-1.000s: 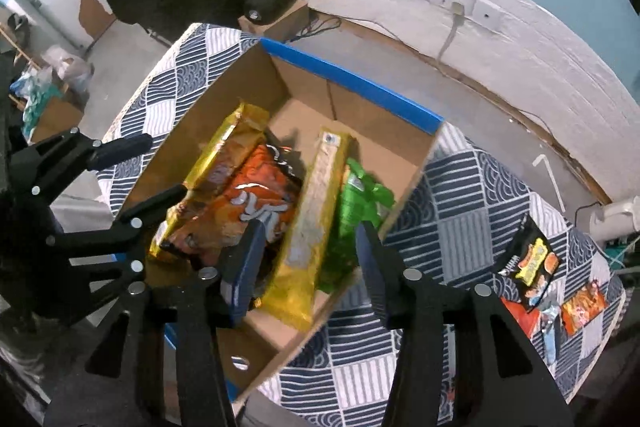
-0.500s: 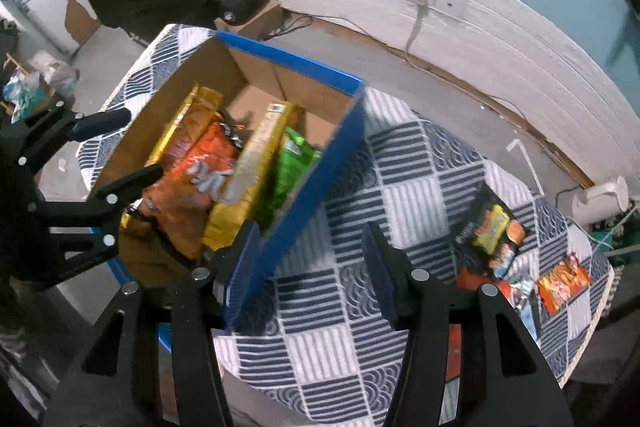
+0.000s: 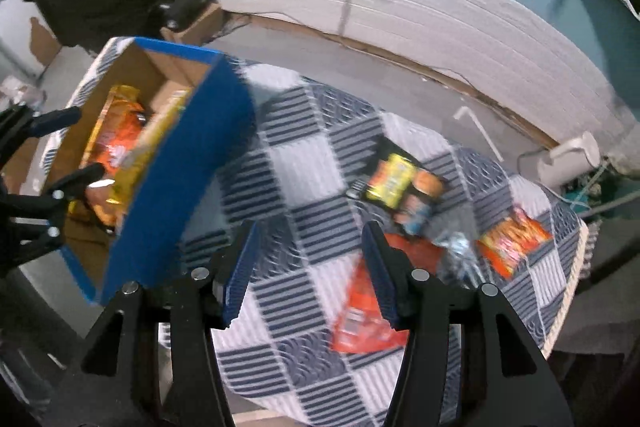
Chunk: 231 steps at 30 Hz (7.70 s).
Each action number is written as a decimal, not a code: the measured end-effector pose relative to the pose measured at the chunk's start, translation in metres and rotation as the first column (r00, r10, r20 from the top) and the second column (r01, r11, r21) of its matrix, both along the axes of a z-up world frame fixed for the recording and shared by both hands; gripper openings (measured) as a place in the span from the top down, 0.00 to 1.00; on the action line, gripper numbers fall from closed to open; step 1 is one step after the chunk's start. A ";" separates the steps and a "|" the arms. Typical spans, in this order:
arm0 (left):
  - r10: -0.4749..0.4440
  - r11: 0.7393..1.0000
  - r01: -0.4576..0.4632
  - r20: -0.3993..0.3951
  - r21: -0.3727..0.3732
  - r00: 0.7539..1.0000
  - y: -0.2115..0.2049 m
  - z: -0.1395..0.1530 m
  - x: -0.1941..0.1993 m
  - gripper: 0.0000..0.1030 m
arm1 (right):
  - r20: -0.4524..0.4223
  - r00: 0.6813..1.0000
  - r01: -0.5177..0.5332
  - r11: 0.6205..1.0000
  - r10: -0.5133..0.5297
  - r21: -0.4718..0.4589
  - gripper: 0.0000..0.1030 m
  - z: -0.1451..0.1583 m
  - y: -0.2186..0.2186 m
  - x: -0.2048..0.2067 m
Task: Organize snacks
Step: 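Move both tools back over the remaining snacks, then grasp the silver foil packet with the right tool, then grasp the orange-red bag with the left tool while the right tool holds the silver packet, then carry the orange-red bag with the left tool while the right tool carries the silver packet to the box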
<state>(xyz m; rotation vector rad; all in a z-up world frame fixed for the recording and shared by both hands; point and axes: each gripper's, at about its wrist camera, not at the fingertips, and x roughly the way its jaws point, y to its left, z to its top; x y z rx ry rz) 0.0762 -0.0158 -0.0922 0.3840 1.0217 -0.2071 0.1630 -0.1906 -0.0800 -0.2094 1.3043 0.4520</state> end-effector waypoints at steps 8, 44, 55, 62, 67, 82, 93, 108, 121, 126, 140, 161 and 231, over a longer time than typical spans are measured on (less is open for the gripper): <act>-0.076 0.997 0.076 -0.008 0.032 0.997 -0.051 -0.007 0.008 0.35 | -0.018 0.996 0.084 0.996 -0.085 -0.024 0.48 -0.017 -0.065 0.010; -0.087 0.996 0.078 -0.267 -0.041 0.960 -0.177 -0.111 0.057 0.23 | -0.052 0.999 0.005 0.987 -0.013 -0.160 0.48 -0.142 -0.144 0.027; -0.127 0.992 0.117 -0.266 -0.055 0.955 -0.201 -0.112 0.059 0.23 | -0.119 0.993 -0.019 0.980 -0.005 -0.198 0.71 -0.157 -0.157 0.012; -0.151 0.988 0.150 -0.263 -0.024 0.953 -0.207 -0.110 0.048 0.23 | -0.149 0.989 -0.044 0.987 0.020 -0.156 0.71 -0.154 -0.149 -0.022; -0.139 0.990 0.143 -0.268 -0.003 0.953 -0.198 -0.111 0.039 0.23 | -0.159 0.983 -0.107 0.988 0.088 -0.113 0.73 -0.151 -0.128 -0.041; -0.039 0.999 0.025 -0.334 -0.046 0.942 -0.198 -0.114 0.031 0.21 | -0.151 0.988 -0.044 0.993 0.027 -0.114 0.73 -0.148 -0.152 -0.068; 0.128 0.950 -0.244 -0.472 -0.195 0.873 -0.213 -0.129 0.054 0.21 | -0.126 0.991 0.019 0.988 -0.039 -0.154 0.73 -0.167 -0.236 -0.067; 0.193 0.954 -0.278 -0.478 -0.114 0.857 -0.243 -0.164 0.061 0.15 | -0.111 0.993 0.027 0.991 -0.041 -0.131 0.67 -0.170 -0.246 -0.068; 0.052 0.992 -0.094 -0.411 -0.083 0.910 -0.261 -0.166 0.030 0.43 | -0.089 0.995 0.024 0.988 -0.039 -0.156 0.72 -0.162 -0.246 -0.059; -0.001 0.994 -0.039 -0.386 -0.097 0.922 -0.250 -0.157 0.021 0.50 | -0.077 0.996 0.024 0.988 -0.036 -0.154 0.72 -0.150 -0.241 -0.056; -0.028 0.994 -0.018 -0.406 -0.109 0.914 -0.207 -0.142 0.015 0.45 | -0.045 0.999 0.013 0.988 -0.020 -0.151 0.72 -0.107 -0.213 -0.049; -0.024 1.000 0.017 -0.350 -0.021 0.936 -0.221 -0.163 0.016 0.49 | -0.078 0.997 -0.022 0.988 0.010 -0.152 0.72 -0.119 -0.179 -0.037; 0.154 0.987 -0.154 -0.003 -0.041 0.988 0.067 0.008 -0.029 0.79 | 0.051 0.946 -0.321 0.946 0.319 0.044 0.72 0.019 0.125 -0.035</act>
